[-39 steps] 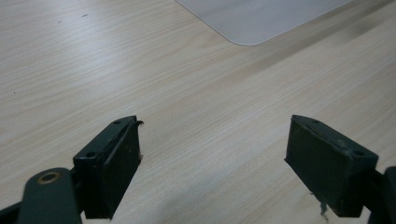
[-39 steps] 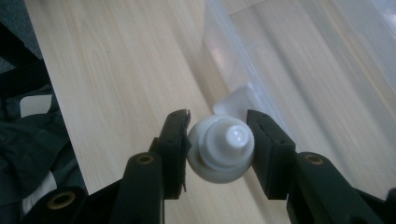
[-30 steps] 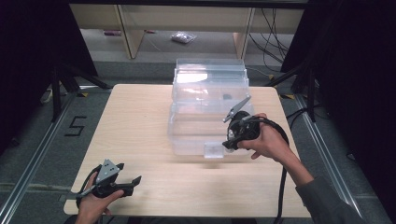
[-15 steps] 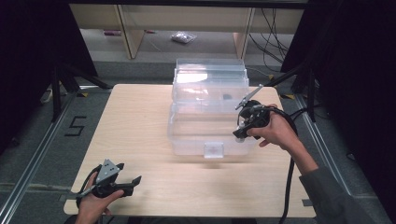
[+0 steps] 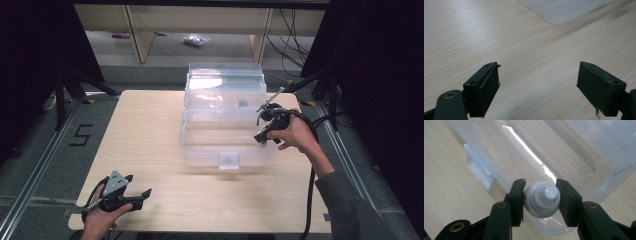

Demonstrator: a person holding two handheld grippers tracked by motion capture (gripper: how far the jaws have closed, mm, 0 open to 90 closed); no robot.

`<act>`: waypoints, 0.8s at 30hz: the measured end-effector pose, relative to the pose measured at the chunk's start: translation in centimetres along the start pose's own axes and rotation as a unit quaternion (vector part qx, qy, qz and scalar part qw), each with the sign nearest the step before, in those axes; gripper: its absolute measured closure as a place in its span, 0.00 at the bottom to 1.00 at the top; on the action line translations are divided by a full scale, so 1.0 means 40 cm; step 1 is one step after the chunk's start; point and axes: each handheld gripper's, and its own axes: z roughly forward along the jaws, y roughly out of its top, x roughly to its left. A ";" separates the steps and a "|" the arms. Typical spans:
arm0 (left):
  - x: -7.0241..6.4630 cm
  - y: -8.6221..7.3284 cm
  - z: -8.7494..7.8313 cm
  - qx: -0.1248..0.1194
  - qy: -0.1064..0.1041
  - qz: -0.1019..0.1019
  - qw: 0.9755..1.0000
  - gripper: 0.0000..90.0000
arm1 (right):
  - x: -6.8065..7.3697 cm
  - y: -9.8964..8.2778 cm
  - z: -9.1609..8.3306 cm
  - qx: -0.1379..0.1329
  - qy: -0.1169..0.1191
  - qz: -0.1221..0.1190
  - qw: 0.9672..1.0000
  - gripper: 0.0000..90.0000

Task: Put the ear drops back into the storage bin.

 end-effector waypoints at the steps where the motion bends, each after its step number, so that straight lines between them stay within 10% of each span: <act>1: 0.000 0.000 0.000 0.000 0.000 0.000 1.000 0.19 | -0.005 0.001 0.004 -0.002 -0.001 -0.006 1.000 0.67; 24: 0.001 -0.001 0.000 -0.001 -0.001 -0.002 1.000 0.19 | -0.043 -0.004 0.112 0.031 0.001 0.040 0.999 0.67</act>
